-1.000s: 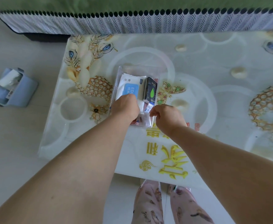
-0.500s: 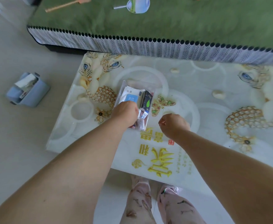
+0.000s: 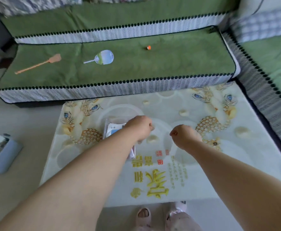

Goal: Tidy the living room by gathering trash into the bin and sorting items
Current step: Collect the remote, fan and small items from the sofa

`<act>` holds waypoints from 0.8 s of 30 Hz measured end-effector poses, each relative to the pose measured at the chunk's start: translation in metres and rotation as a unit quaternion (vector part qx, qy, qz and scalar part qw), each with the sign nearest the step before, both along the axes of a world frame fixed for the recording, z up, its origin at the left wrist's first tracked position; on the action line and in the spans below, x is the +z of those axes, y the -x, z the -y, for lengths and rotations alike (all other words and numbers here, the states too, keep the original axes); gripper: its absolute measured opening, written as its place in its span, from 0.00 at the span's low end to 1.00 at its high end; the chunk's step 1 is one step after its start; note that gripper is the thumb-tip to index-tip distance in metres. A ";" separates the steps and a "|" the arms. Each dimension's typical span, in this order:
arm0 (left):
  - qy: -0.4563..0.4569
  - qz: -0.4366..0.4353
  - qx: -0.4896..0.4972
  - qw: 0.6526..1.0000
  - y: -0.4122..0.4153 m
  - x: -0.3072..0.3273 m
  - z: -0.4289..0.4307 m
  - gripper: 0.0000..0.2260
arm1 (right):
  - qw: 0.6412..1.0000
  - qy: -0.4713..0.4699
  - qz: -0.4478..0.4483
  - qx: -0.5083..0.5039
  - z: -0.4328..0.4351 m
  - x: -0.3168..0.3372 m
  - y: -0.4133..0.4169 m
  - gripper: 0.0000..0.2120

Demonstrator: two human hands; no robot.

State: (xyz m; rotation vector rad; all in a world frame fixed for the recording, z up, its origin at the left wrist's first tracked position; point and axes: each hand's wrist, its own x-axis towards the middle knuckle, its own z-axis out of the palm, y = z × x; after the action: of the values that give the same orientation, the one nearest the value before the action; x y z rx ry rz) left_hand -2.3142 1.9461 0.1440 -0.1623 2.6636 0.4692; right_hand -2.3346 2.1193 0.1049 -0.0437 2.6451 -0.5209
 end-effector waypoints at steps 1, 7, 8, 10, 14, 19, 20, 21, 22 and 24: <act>0.006 -0.011 -0.017 1.000 0.002 0.007 -0.004 0.09 | 1.000 0.001 -0.007 -0.016 -0.004 0.003 -0.004 0.14; 0.055 -0.053 -0.161 0.984 0.010 0.039 -0.031 0.10 | 0.993 0.001 -0.032 -0.113 -0.040 0.018 -0.032 0.15; 0.064 -0.052 -0.179 0.980 0.012 0.042 -0.037 0.10 | 0.991 0.005 -0.032 -0.129 -0.048 0.020 -0.038 0.15; 0.076 -0.045 -0.209 0.974 0.016 0.048 -0.052 0.10 | 0.986 0.016 -0.036 -0.160 -0.067 0.024 -0.048 0.15; 0.057 -0.043 -0.276 0.959 0.017 0.057 -0.113 0.10 | 0.970 0.016 -0.044 -0.240 -0.123 0.031 -0.075 0.13; 0.026 -0.048 -0.346 0.937 -0.001 0.057 -0.208 0.09 | 0.944 0.023 -0.054 -0.324 -0.200 0.040 -0.106 0.13; 0.028 -0.055 -0.360 0.931 -0.005 0.056 -0.232 0.09 | 0.938 0.020 -0.056 -0.342 -0.220 0.043 -0.113 0.14; 0.032 -0.062 -0.369 0.927 -0.008 0.056 -0.251 0.09 | 0.932 0.020 -0.057 -0.358 -0.238 0.045 -0.119 0.14; 0.031 -0.065 -0.374 0.925 -0.011 0.055 -0.269 0.09 | 0.926 0.023 -0.060 -0.371 -0.255 0.046 -0.125 0.15; 0.029 -0.065 -0.387 0.919 -0.018 0.051 -0.316 0.10 | 0.912 0.037 -0.068 -0.404 -0.300 0.047 -0.140 0.14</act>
State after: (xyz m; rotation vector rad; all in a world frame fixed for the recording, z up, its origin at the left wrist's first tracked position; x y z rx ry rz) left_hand -2.2962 2.2620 0.1953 0.9023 2.5863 0.1353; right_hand -2.1947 2.4193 0.1520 1.0627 2.6847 -0.8947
